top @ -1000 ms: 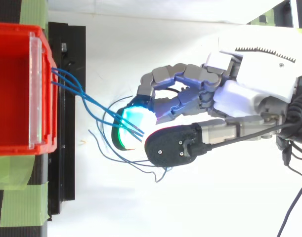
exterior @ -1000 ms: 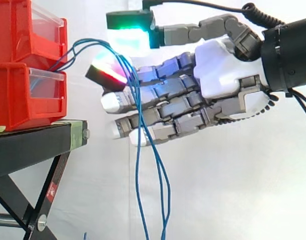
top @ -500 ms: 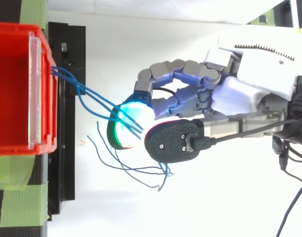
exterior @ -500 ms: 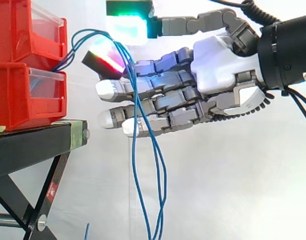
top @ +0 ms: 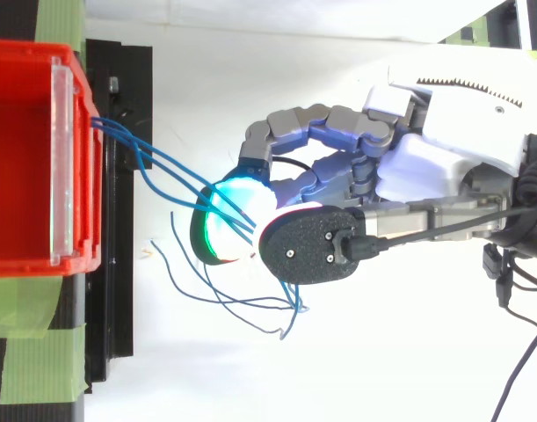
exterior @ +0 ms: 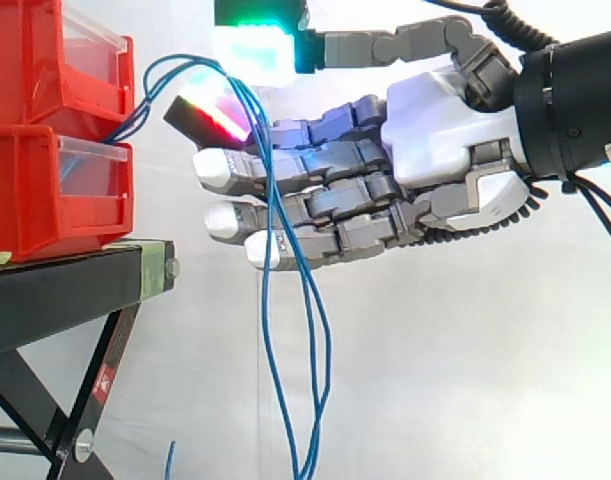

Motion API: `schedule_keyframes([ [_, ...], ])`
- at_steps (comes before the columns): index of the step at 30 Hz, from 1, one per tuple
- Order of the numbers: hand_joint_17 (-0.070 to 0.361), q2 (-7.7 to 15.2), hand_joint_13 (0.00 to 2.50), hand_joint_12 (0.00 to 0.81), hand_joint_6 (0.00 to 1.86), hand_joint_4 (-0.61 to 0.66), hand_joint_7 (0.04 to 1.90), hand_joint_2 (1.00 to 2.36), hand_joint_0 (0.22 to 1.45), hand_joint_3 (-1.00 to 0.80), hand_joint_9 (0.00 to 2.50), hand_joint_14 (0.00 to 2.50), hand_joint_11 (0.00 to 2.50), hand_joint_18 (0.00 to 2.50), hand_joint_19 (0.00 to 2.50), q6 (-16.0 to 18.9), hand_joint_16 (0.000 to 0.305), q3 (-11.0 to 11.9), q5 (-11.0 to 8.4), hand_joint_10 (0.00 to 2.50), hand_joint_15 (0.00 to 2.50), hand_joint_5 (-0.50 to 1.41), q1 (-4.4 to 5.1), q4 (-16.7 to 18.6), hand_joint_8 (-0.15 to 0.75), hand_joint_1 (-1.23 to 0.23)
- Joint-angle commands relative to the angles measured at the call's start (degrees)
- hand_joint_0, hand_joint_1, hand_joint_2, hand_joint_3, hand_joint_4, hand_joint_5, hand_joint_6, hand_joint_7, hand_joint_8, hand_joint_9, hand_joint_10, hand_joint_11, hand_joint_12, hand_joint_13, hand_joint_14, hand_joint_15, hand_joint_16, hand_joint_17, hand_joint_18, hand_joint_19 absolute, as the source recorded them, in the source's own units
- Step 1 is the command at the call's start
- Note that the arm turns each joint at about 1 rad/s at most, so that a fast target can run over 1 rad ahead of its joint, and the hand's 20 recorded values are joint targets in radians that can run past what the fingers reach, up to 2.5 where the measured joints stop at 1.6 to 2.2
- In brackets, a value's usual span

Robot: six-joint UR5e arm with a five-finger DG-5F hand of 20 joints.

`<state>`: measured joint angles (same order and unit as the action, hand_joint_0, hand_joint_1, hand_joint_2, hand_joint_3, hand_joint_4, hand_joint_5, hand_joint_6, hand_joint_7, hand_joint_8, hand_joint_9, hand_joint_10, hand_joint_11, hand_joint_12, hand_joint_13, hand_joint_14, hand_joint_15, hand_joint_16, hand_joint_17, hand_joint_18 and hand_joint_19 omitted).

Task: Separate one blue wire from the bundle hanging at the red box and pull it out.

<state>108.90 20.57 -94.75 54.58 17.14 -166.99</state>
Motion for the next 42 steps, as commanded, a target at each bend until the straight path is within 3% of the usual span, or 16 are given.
schedule_keyframes([
  [1, 0.089, 0.0, 0.84, 0.385, 0.81, 0.2, 1.06, 1.03, 0.63, -0.12, 0.54, 0.02, 0.55, 0.54, 0.62, 0.0, 0.04, 0.0, 0.0, 0.01, 0.91, -0.18, 0.0, 0.0, 0.331, -0.72],
  [10, 0.099, 0.0, 0.91, 0.37, 0.81, 0.21, 1.06, 1.03, 0.63, -0.12, 0.57, 0.01, 0.64, 0.63, 0.81, -0.1, 0.044, 0.0, -0.09, 0.01, 1.21, -0.19, 0.0, 0.0, 0.333, -0.72],
  [33, 0.102, 0.0, 1.03, 0.348, 0.81, 0.21, 1.05, 1.03, 0.63, -0.13, 0.62, 0.0, 0.67, 0.75, 0.94, -0.1, 0.045, 0.0, -0.09, 0.01, 1.42, -0.19, 0.0, -0.3, 0.338, -0.71],
  [42, 0.101, 0.0, 0.99, 0.342, 0.81, 0.21, 1.05, 1.03, 0.63, -0.13, 0.63, 0.34, 0.71, 0.76, 0.98, -0.1, 0.045, 0.0, -0.09, 0.01, 1.41, -0.19, 0.0, -0.3, 0.339, -0.71],
])
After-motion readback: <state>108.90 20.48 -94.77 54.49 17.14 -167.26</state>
